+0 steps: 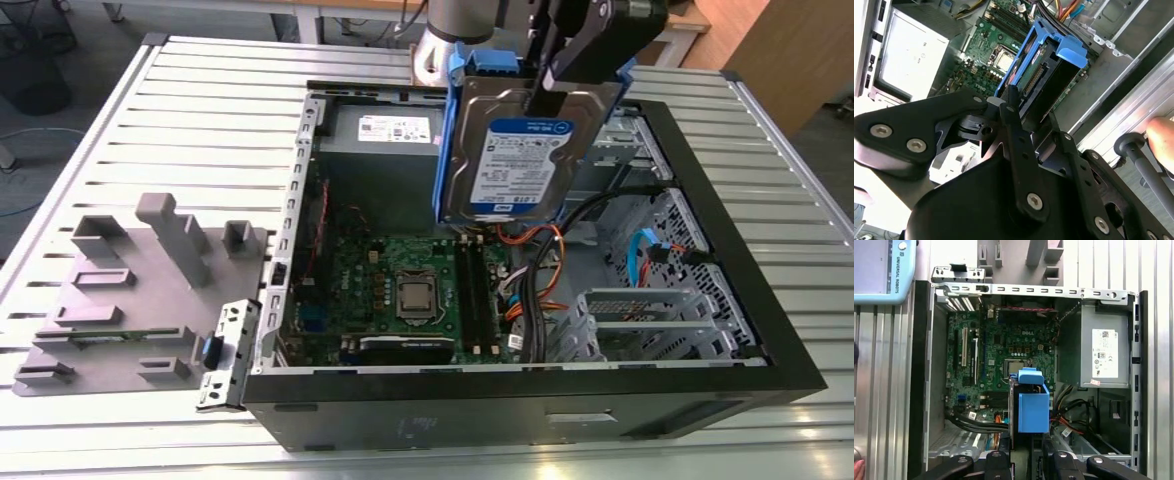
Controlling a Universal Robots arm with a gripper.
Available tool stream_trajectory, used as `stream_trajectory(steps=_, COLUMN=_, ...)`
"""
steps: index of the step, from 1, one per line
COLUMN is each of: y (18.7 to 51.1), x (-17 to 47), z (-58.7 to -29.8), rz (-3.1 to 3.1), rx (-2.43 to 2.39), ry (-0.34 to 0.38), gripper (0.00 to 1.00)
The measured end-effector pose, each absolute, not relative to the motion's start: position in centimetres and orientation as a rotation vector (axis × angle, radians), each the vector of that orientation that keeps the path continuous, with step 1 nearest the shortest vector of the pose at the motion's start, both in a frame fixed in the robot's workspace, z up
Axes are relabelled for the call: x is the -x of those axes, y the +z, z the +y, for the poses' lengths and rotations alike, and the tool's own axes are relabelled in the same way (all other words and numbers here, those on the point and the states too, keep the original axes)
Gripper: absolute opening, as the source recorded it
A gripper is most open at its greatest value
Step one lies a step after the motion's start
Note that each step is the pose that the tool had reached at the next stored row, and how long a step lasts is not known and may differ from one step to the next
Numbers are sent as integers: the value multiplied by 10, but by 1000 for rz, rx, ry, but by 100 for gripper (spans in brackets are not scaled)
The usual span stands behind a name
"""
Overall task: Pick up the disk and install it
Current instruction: 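Pick up the disk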
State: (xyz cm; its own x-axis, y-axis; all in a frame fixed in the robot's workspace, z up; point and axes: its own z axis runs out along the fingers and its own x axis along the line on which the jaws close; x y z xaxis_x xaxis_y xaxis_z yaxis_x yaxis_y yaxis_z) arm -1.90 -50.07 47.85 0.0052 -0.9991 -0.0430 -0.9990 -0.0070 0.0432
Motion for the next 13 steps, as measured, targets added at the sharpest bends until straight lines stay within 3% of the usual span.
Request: stream_trajectory(steps=13, y=478, x=19, z=-527, rz=-2213, rx=-2227, ry=-96, gripper=35)
